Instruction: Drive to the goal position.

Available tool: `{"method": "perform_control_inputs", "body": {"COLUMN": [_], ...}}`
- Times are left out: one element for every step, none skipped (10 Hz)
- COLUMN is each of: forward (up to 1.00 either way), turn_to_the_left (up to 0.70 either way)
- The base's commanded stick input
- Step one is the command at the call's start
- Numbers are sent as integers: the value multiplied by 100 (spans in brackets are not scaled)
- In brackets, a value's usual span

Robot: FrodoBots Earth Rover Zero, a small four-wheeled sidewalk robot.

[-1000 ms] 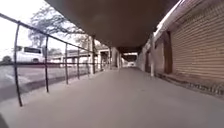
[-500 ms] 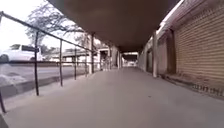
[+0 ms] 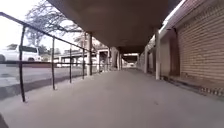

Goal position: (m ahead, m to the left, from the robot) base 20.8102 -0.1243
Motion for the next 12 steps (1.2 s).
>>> {"method": "perform_control_inputs", "body": {"forward": [70,70,70,70,70,70,70,70,70,70,70,70], "turn_to_the_left": [-6,0,0,0,0,0,0,0,0,0,0,0]}}
